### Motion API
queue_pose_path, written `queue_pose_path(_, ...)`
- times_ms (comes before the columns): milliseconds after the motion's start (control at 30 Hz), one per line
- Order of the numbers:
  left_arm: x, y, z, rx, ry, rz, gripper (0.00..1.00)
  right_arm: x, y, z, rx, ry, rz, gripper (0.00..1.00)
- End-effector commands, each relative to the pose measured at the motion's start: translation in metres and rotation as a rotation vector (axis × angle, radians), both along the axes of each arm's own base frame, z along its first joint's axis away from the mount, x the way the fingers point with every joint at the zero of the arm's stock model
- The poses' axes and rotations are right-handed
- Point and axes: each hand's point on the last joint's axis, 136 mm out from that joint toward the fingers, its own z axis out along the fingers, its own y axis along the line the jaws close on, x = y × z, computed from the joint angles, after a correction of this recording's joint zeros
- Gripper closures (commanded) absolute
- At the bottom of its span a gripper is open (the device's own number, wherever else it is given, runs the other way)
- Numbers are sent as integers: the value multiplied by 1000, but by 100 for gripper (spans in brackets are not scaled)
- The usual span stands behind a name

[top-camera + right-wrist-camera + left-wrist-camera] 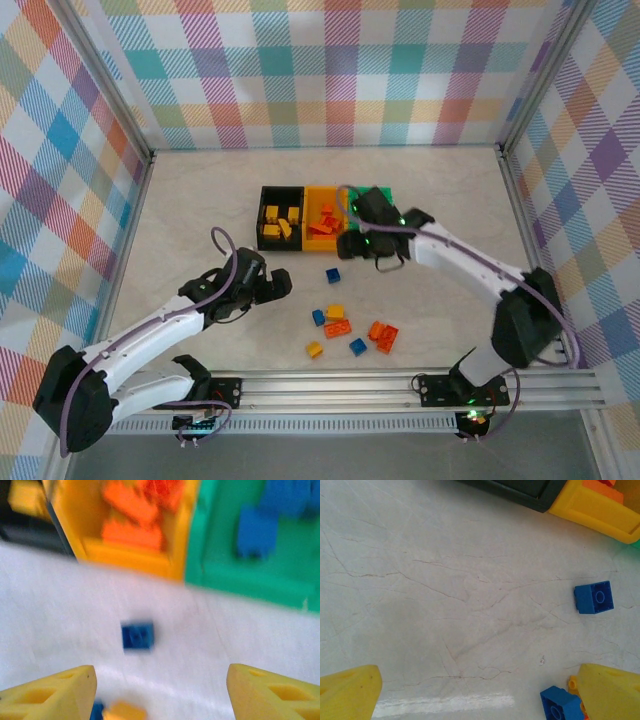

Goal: Sort the legos into containers by color

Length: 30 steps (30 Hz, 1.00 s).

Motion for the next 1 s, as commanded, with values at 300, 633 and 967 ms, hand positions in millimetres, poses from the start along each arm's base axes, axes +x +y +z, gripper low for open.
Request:
queue_pose_path(300, 5, -4, -15, -15, 37, -8, 0, -134, -7, -67, -62, 204, 233, 23)
queue_pose_path(633, -1, 7, -17, -9, 47, 13, 0, -130, 48, -100, -168, 167, 239, 18)
queue_pose_path(967, -4, 9, -22, -7, 64, 16, 0, -127, 63, -104, -170, 172, 237, 12)
